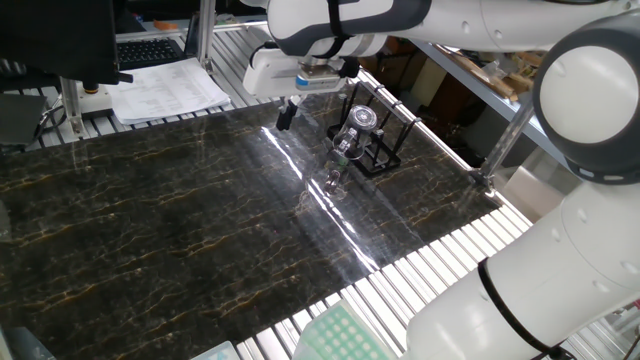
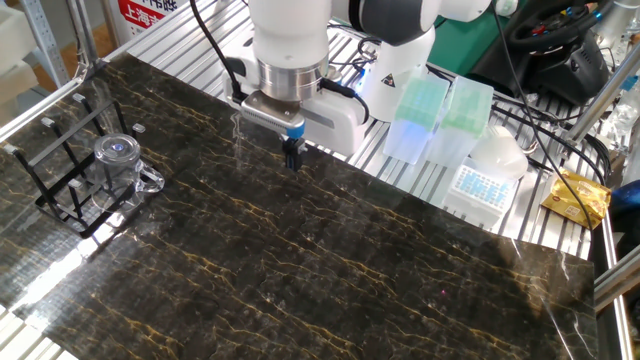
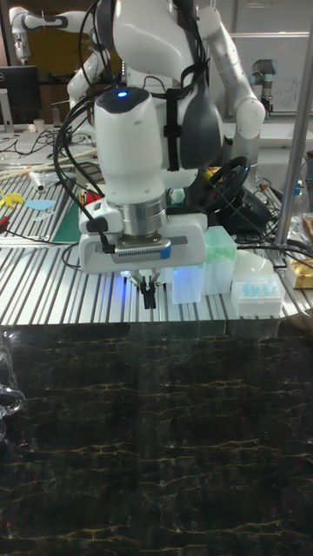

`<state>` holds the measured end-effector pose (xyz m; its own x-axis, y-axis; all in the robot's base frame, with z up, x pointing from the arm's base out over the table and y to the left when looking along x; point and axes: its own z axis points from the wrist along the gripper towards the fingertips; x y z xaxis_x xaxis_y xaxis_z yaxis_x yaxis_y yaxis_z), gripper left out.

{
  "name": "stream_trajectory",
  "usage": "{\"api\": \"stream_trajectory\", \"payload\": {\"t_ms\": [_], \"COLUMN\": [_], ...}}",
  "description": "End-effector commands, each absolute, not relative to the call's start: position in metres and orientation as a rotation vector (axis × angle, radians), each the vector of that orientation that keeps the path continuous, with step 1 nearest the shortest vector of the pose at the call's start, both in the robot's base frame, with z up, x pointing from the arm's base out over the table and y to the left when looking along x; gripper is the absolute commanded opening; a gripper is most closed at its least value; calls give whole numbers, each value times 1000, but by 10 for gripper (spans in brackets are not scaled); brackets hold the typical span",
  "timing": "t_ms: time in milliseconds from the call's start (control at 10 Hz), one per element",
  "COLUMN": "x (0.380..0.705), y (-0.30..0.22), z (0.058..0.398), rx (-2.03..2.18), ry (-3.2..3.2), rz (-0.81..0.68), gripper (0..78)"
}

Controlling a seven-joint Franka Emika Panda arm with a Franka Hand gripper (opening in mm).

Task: Take the cup off the cup rack

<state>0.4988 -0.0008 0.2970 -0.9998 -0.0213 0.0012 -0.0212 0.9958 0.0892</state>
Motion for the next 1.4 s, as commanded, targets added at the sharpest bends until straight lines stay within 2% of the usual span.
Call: {"api": "stream_trajectory", "payload": {"t_ms": [100,1400], "x": [500,502], "y": [-3,-3], "z": [296,294], "rx": [24,22], "ry": [-3147,-3144], "rz": [-127,-130], "gripper": [0,0]}}
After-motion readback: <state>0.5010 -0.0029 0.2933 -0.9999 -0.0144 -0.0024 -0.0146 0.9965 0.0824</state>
